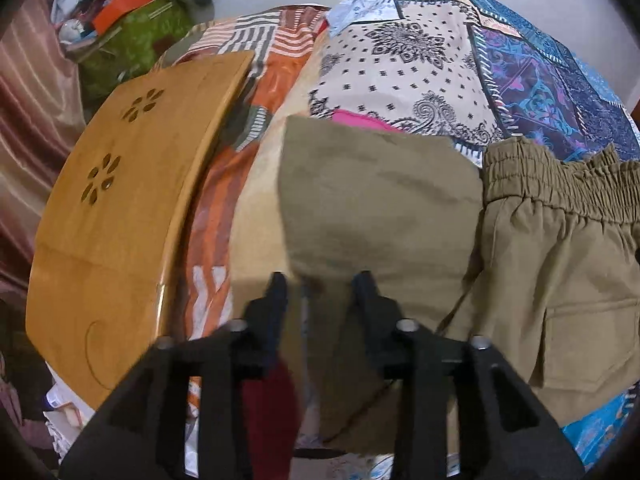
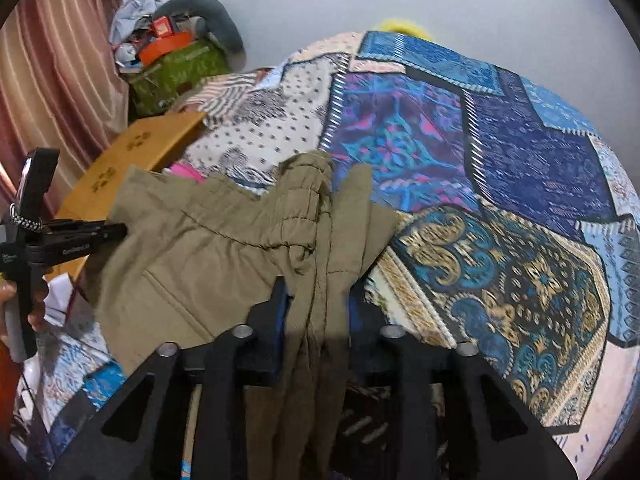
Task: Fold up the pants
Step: 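Open both grippers and lift them away from the folded pants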
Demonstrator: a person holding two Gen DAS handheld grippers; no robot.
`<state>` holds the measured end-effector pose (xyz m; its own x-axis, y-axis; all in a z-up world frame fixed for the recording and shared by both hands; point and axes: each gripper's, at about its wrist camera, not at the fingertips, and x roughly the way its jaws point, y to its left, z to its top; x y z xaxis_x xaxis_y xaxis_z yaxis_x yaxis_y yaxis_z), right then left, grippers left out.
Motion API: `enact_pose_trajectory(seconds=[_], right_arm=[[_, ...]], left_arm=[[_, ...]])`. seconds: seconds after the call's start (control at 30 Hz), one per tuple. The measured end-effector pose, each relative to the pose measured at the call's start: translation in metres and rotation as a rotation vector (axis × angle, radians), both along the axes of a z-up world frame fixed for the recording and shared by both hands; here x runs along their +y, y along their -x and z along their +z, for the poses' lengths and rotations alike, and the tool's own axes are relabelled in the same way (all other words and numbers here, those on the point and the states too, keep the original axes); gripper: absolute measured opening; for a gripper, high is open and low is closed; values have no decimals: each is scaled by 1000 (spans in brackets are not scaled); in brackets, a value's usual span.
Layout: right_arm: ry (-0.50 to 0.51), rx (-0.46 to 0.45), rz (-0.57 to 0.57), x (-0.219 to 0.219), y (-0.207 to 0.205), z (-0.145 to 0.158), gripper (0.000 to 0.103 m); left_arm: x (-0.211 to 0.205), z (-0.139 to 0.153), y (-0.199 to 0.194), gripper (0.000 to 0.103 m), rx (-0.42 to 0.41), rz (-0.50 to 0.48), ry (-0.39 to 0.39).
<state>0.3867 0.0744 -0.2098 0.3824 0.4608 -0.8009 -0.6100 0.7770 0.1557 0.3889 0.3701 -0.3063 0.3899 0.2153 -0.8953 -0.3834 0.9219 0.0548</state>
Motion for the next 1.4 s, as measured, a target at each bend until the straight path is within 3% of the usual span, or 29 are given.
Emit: enact_pose_trajectory(seconds=[0.17,0.4,0.6,0.7,0.93,1.1,1.27,1.33,1.4], right_arm=[[28,13,-10,-14,5,9,54],[-56,-44,-37,-39,28,65,55],[-166,-169,-18,-61,74,142,55],[-232,-241,-13,-75,103,184,55],[-366,-425,25,-105,188,267,55],[-424,-558,52,-120,251,299,55],[-464,-657,59,-131,308,307,55],[-474,-671,56,-136,323,303,55],[-485,-666,57,-139,334,297,55]], left_arm=[[-5,19,18,42,9,-5,-16],[-38,93,55,42,-90,-33,-46],[-88,192,108,43,-265,-84,-102],[-120,247,148,47,-391,-116,-121],[-187,334,253,49,-655,-191,-195],[-231,361,327,49,-796,-197,-274],[-250,363,377,50,-871,-163,-268],[-254,359,389,59,-883,-154,-272],[-258,353,400,75,-897,-145,-274]])
